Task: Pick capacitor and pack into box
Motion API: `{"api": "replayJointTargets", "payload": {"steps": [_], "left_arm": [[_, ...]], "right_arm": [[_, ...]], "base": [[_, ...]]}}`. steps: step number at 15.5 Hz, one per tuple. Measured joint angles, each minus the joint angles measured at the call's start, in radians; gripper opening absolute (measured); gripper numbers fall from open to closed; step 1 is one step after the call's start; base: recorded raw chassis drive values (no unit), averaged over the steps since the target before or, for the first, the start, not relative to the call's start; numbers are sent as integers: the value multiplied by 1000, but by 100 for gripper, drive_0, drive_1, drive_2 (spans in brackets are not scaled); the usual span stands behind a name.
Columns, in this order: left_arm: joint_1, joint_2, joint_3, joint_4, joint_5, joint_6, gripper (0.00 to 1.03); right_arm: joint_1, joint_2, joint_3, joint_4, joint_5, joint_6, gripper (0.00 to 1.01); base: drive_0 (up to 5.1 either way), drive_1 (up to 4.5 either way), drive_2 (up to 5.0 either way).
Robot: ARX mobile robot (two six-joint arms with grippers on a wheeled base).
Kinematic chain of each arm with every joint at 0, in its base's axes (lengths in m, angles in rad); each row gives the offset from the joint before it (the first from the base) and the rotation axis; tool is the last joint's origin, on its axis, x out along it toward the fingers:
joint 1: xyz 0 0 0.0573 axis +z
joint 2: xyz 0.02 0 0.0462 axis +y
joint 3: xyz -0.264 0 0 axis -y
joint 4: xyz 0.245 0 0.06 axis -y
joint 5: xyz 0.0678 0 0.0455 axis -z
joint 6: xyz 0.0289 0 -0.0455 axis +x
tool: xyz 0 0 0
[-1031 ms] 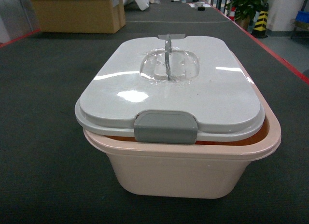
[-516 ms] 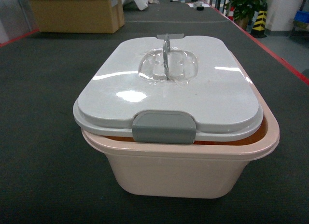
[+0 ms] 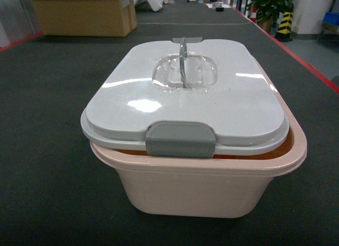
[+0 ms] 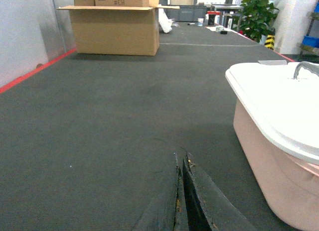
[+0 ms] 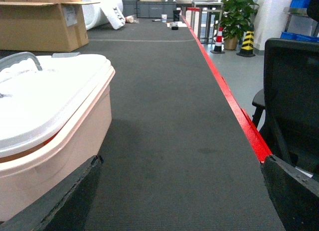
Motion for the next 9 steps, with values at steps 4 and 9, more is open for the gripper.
{"api": "replayJointTargets", "payload": {"steps": [4, 9], "left_arm": [[0, -27, -32, -3, 0, -1, 2], [0, -27, -32, 2, 0, -2, 31]], "right_arm": [[0, 0, 0, 0, 0, 0, 98], [0, 0, 0, 0, 0, 0, 98]], "base": [[0, 0, 0], [0, 0, 0]]}}
